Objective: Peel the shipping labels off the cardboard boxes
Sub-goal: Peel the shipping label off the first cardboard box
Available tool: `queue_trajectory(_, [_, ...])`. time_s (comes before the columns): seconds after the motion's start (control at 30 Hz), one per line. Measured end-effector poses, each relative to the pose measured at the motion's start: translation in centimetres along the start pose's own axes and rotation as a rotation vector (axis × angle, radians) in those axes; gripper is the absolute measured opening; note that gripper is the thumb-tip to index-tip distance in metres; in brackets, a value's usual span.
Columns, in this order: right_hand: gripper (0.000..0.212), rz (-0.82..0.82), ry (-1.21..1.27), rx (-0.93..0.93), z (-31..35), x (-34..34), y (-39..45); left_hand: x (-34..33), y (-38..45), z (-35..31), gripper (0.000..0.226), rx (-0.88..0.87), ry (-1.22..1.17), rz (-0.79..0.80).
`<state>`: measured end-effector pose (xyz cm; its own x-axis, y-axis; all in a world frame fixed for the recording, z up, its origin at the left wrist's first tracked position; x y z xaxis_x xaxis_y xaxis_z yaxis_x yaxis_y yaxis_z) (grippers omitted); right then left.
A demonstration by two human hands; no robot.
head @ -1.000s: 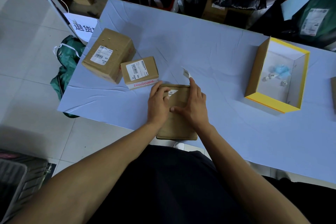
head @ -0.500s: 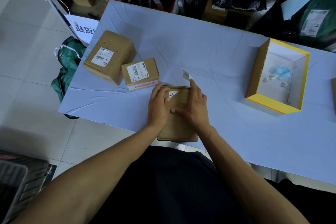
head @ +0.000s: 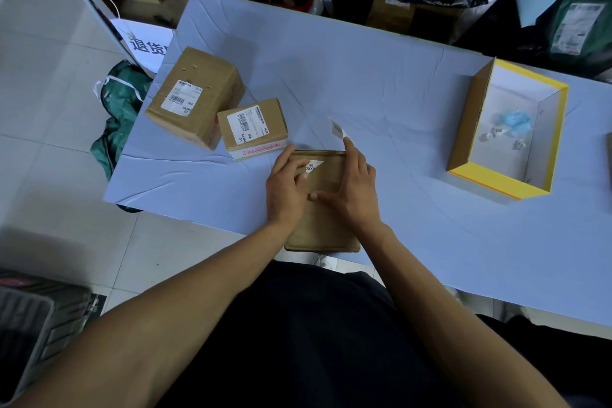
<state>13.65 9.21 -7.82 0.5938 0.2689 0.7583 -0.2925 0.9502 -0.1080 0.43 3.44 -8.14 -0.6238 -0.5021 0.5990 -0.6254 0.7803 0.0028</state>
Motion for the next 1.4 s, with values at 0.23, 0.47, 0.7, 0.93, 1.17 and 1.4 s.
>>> queue_trajectory(0.23, [0.120, 0.005, -0.012, -0.004, -0.09, -0.18, -0.02, -0.05, 0.01, -0.72, 0.017, -0.003, 0.040, 0.029])
queue_trajectory(0.47, [0.120, 0.002, -0.007, 0.002, -0.03, 0.02, 0.04, 0.21, -0.19, -0.93, 0.017, 0.007, 0.003, 0.024])
queue_trajectory(0.7, [0.118, -0.001, -0.014, 0.001, -0.26, -0.27, -0.06, 0.00, -0.27, -0.61, 0.028, 0.011, 0.032, 0.021])
queue_trajectory(0.93, [0.116, -0.011, -0.024, 0.009, -0.25, -0.41, -0.03, -0.24, 0.37, -0.58, 0.025, -0.003, 0.046, 0.059])
queue_trajectory(1.17, [0.117, 0.003, -0.001, 0.005, -0.22, -0.03, -0.08, 0.30, 0.23, -0.33, 0.035, -0.011, 0.012, 0.049])
queue_trajectory(1.4, [0.118, 0.008, 0.003, -0.006, -0.15, -0.09, -0.08, -0.01, 0.10, -0.57, 0.030, -0.038, 0.054, 0.059])
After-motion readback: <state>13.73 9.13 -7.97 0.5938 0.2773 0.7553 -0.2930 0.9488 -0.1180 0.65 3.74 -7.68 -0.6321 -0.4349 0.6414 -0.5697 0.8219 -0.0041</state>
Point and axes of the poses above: each hand's wrist, its own y-axis towards the middle knuckle, its own x-axis out of the back of the hand, z = x × y, the point moved 5 cm from there along y, towards the middle knuckle, and after that the axes turned 7 degrees about -z, right-handed, at the moved point
